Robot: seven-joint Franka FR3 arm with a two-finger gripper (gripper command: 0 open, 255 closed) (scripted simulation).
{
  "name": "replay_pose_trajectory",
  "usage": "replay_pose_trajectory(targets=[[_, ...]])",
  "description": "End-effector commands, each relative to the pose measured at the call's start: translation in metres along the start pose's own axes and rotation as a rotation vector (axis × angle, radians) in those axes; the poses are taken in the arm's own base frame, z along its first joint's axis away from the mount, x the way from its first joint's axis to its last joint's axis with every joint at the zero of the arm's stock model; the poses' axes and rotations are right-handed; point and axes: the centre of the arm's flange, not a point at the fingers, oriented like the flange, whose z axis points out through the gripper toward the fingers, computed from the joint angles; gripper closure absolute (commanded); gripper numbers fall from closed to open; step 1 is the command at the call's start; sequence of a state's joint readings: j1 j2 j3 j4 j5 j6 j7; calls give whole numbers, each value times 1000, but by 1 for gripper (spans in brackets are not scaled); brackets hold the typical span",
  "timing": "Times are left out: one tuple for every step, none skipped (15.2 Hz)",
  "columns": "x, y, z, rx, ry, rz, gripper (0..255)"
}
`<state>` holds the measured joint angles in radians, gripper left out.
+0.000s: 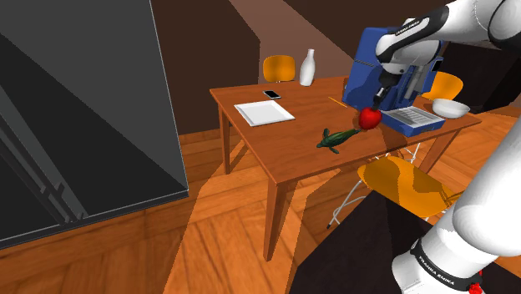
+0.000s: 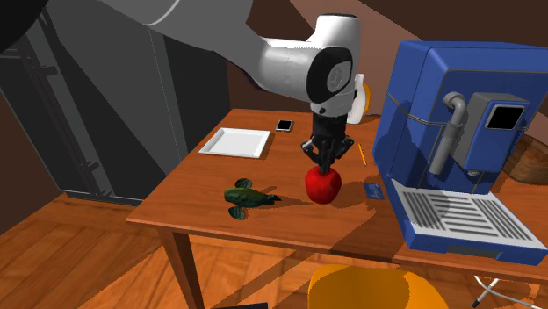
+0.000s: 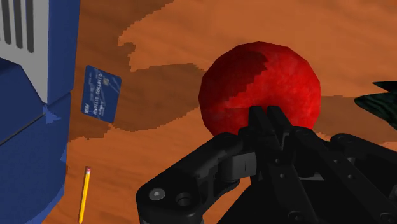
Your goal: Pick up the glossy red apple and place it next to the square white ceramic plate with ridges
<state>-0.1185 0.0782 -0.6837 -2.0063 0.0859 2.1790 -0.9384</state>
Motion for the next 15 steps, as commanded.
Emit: replay_pose_trajectory(targets=[[2, 1, -11, 0, 0, 0, 255], [2, 1, -17, 0, 0, 0, 255], [3, 2, -22, 0, 0, 0, 255], [3, 2, -27, 0, 0, 0, 255], [4, 3, -32, 0, 0, 0, 255], [4, 3, -38, 0, 0, 0, 255], [4, 3, -43, 0, 0, 0, 255], [5, 4, -48, 0, 0, 0, 255], [5, 4, -53, 0, 0, 0, 255], [6, 5, -59, 0, 0, 0, 255], [6, 5, -64, 0, 0, 0, 255], [7, 5, -69, 0, 0, 0, 255], [7, 6, -74, 0, 0, 0, 255], [8, 6, -80, 0, 0, 0, 255], [8, 7, -85, 0, 0, 0, 255]])
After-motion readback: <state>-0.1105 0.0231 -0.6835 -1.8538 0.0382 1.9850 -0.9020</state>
